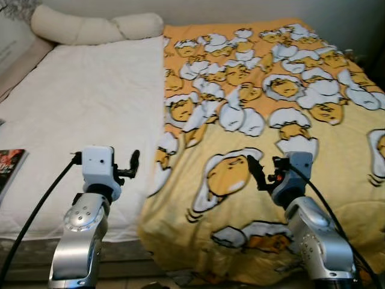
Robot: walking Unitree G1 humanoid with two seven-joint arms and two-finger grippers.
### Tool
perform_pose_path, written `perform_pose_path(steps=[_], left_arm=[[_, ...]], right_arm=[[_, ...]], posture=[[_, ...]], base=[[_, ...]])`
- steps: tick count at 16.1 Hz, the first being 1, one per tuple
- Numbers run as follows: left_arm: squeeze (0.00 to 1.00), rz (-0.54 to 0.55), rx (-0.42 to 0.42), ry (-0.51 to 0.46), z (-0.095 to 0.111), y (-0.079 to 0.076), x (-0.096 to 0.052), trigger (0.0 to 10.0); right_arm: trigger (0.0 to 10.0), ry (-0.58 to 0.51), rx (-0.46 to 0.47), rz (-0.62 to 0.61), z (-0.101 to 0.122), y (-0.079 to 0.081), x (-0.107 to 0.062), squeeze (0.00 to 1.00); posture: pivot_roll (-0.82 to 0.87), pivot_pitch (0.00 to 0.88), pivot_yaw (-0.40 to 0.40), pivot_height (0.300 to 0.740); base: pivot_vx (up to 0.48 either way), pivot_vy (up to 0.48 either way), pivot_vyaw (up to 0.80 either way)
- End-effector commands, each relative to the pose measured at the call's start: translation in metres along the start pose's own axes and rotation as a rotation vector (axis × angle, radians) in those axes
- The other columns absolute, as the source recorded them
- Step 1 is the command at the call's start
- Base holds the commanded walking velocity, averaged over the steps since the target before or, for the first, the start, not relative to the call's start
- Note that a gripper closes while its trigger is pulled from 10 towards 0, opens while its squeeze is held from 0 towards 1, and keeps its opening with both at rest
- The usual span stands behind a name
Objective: Clean up the room
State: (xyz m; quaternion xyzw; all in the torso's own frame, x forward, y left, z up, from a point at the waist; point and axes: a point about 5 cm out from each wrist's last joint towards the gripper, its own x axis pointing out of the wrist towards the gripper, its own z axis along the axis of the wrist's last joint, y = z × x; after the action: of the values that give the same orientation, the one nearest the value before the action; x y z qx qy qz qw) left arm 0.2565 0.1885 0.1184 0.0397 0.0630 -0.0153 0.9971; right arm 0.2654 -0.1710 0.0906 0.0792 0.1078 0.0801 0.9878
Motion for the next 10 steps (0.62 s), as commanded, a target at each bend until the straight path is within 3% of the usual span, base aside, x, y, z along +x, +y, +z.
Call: perform_pose_path(steps=[1, 5, 10], left_arm=[[0.80, 0.021, 0.023, 0.007, 0.004, 0.003, 0.000, 10.0], [0.80, 0.017, 0.075, 0.034, 0.003, 0.006, 0.003, 10.0], [0.80, 0.011, 0.111, 0.037, 0.007, 0.008, 0.004, 10.0]], right_arm=[[10.0, -0.015, 0.004, -0.003, 0.004, 0.001, 0.002, 0.00], [10.0, 0.024, 0.024, 0.039, -0.007, 0.009, 0.000, 0.00], [10.0, 0.006, 0.018, 0.043, -0.004, 0.015, 0.004, 0.00]], posture=[[-0.06, 0.000, 0.061, 0.740], [-0.01, 0.000, 0.045, 0.740], [0.02, 0.000, 0.034, 0.740]], base=[[0.000, -0.322, 0.00], [0.000, -0.321, 0.00], [0.000, -0.319, 0.00]])
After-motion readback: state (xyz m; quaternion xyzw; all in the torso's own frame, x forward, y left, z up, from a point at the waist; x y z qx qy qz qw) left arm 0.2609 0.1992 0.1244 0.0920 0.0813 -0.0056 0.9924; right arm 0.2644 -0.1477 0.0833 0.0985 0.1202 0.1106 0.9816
